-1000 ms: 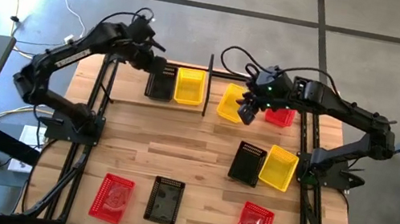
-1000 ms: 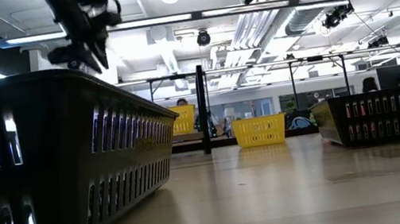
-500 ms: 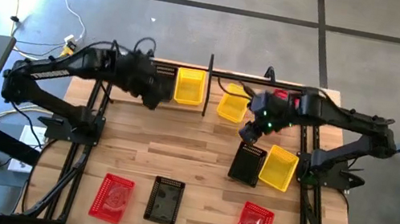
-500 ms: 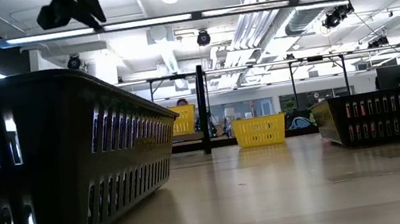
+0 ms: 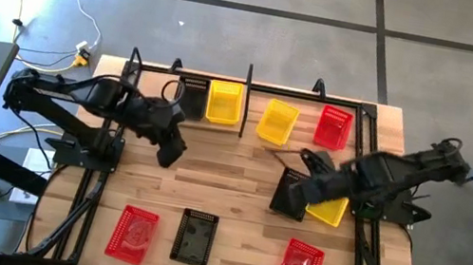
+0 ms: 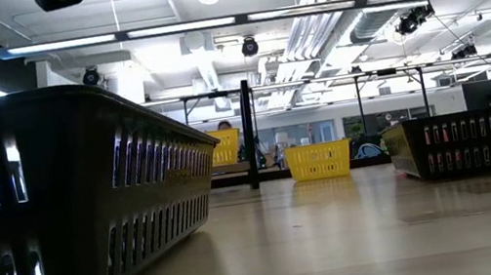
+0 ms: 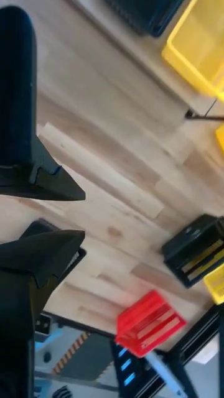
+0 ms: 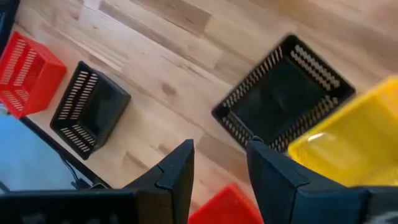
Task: Stack baskets on shelf by color
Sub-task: Put the bottom right red bin on the shelf
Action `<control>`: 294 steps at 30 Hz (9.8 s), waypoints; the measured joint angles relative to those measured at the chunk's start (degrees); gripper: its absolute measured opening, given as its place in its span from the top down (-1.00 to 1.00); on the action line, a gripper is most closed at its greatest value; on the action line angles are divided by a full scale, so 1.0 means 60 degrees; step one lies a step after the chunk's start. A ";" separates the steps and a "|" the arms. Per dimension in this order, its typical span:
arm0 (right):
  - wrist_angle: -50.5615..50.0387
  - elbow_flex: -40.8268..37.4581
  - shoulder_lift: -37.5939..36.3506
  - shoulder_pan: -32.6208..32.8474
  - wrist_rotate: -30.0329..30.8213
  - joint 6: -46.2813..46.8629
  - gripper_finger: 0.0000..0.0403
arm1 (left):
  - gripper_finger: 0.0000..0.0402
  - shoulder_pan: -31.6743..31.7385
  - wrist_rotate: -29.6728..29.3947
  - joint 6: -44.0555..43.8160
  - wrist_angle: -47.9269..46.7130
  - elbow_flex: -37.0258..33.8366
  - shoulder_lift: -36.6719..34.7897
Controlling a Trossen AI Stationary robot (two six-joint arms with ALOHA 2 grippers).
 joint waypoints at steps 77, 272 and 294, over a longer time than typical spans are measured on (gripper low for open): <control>0.4181 -0.2945 0.3751 0.4827 -0.1575 0.7609 0.99 | 0.48 -0.0823 -0.0174 0.0885 -0.0006 -0.0007 0.0007; 0.7274 0.1070 0.1049 -0.5312 -0.1288 -1.0831 0.22 | 1.00 -0.1903 -0.5978 0.5062 -0.0917 -0.2113 -0.1551; 0.7245 0.1059 0.1063 -0.5312 -0.1202 -1.0797 0.22 | 1.00 -0.0503 -0.3691 0.8201 -0.1691 -0.4078 -0.3531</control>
